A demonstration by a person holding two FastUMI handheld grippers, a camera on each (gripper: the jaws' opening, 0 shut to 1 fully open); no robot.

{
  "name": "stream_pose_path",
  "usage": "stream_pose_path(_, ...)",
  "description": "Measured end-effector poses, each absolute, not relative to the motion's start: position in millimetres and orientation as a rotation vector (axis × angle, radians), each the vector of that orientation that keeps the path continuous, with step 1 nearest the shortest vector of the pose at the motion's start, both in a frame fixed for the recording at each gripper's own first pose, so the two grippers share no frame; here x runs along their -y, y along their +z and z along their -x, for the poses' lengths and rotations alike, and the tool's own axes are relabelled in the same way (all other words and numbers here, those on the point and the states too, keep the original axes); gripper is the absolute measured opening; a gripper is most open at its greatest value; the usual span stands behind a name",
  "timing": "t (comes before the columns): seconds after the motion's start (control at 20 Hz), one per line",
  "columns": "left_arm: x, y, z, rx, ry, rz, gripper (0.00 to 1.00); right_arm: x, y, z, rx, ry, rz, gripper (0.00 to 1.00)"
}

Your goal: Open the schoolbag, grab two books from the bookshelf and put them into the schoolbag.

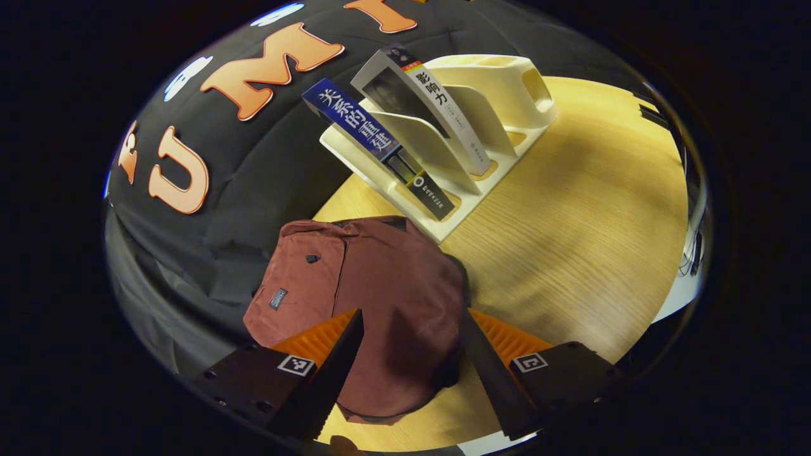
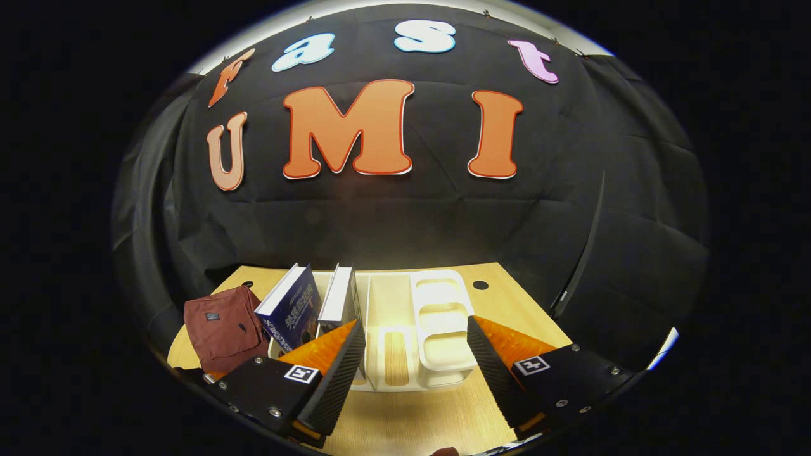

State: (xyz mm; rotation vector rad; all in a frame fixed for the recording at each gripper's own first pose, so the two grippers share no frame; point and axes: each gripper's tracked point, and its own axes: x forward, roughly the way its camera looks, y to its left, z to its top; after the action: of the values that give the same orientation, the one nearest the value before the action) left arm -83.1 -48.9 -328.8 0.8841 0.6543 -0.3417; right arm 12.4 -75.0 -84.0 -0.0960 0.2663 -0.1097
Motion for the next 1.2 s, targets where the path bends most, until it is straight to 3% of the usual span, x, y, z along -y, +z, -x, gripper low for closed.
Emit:
stream_pose_path(0.5,26.7,-316.1,85.7,-0.704,-0.261,-0.824,0.97,76.9,-86.5,3.2,-0.271,-0.114,0.085,0.96)
stream_pose_path(0.7,27.5,-326.6,88.0,-0.755,-0.291,-0.81,0.95,77.6,-87.1,8.2,-0.275,-0.115,0.061,0.96)
stream_pose_path(0.85,38.2,-327.1,93.0,-0.75,-0.357,-0.802,0.48,81.3,-80.9,10.1,-0.257,-0.121,0.071,0.96)
stream_pose_path(0.9,38.3,-326.9,93.6,-0.751,-0.362,-0.81,0.39,82.0,-79.4,11.3,-0.254,-0.122,0.074,0.96)
stream_pose_path(1.0,36.5,-335.4,96.7,-0.79,-0.381,-0.829,0.37,83.7,-77.8,12.6,-0.251,-0.121,0.064,0.96)
stream_pose_path(1.05,34.5,-333.7,95.9,-0.796,-0.373,-0.844,0.29,84.3,-77.6,12.2,-0.249,-0.12,0.059,0.96)
stream_pose_path(1.1,35.1,-334.6,95.7,-0.813,-0.376,-0.848,0.13,84.6,-76.7,12.4,-0.246,-0.12,0.055,0.96)
stream_pose_path(1.15,34.3,-335.8,96.3,-0.827,-0.385,-0.847,0.05,85.1,-76.7,12.5,-0.245,-0.118,0.053,0.96)
stream_pose_path(1.2,34.8,-336.9,95.0,-0.841,-0.397,-0.845,0.04,85.1,-76.4,12.2,-0.243,-0.116,0.052,0.96)
